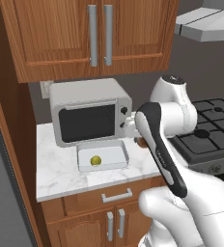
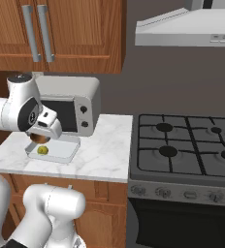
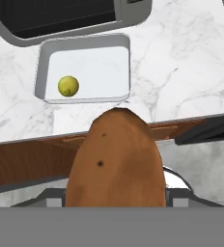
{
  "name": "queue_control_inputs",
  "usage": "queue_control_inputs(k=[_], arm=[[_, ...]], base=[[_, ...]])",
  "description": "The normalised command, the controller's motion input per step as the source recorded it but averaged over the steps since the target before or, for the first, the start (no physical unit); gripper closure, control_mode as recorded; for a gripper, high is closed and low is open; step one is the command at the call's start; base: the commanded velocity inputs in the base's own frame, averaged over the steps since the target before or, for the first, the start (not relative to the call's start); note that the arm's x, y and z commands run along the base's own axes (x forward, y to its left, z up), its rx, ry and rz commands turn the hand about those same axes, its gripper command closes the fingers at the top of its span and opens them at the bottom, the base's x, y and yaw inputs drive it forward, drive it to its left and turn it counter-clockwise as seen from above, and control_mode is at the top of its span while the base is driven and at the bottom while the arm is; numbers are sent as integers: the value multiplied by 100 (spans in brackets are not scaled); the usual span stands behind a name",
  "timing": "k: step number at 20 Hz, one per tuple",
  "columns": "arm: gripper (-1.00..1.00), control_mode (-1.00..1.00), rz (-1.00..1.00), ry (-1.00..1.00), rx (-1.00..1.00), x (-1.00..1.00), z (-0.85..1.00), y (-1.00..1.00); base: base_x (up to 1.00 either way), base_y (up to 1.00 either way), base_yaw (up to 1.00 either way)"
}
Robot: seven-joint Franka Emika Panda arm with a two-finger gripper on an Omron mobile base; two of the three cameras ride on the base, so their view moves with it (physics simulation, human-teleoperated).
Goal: Take the lemon and potato out of the freezer and place them in the tupperware container on the counter. Then put the tupperware containing the vegetables back in the freezer.
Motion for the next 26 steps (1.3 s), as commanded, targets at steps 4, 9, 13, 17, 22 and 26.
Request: queue_control_inputs(k=[4,9,13,17,22,26], arm=[[100,-100,0,0,0,67,-51,27],[100,-100,0,0,0,63,-58,11],[100,-100,0,0,0,57,-65,23],[100,-100,-1,-1,0,26,-51,23],[100,-100,-2,-6,0,6,-32,13],[100,-100,-2,-6,0,16,-21,4]], base=[[0,0,0],[0,0,0],[0,0,0],[0,0,0],[0,0,0],[0,0,0]])
